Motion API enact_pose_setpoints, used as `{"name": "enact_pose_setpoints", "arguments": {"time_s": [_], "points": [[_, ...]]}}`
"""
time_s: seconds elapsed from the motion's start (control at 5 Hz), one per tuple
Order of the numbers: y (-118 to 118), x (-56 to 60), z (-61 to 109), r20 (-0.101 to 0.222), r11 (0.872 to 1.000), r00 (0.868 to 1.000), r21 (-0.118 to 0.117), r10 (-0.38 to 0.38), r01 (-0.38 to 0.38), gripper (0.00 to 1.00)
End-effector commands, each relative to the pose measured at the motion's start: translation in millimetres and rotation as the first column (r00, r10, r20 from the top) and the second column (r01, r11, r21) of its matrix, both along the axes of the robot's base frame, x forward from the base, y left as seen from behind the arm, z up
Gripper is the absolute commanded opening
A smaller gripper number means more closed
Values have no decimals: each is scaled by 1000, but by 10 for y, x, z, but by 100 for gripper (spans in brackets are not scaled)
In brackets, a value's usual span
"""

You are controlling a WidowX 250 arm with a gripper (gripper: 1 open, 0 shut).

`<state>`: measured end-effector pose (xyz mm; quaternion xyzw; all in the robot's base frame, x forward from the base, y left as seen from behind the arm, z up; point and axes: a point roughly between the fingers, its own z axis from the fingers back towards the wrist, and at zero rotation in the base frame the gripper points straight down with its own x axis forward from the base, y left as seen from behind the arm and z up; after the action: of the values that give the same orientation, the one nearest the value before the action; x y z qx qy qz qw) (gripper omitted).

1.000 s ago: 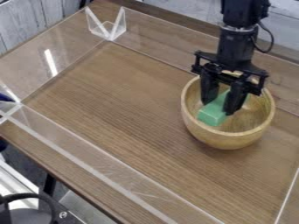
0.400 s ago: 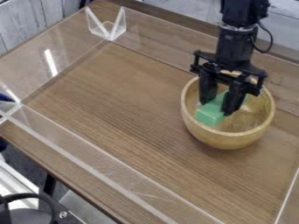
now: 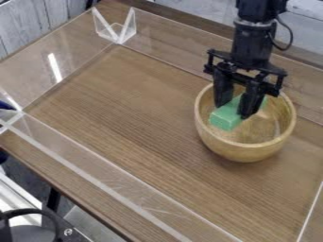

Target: Put the green block in the brown bowl

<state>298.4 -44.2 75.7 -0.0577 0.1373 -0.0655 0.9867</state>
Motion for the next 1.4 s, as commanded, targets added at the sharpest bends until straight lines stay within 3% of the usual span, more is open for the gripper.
{"name": "enact_pose_setpoints", "arguments": {"time_s": [0.0,0.2,0.6,0.8,1.2], "points": [[7,146,191,76,1000,997,13,-14,13,0],[9,179,185,73,999,997,28,-28,26,0],[34,224,-13,73,998,996,13,-55,54,0],[-6,225,-24,80,999,995,10,-50,50,100],[-34,143,214,126,1000,992,11,-20,19,100]]}}
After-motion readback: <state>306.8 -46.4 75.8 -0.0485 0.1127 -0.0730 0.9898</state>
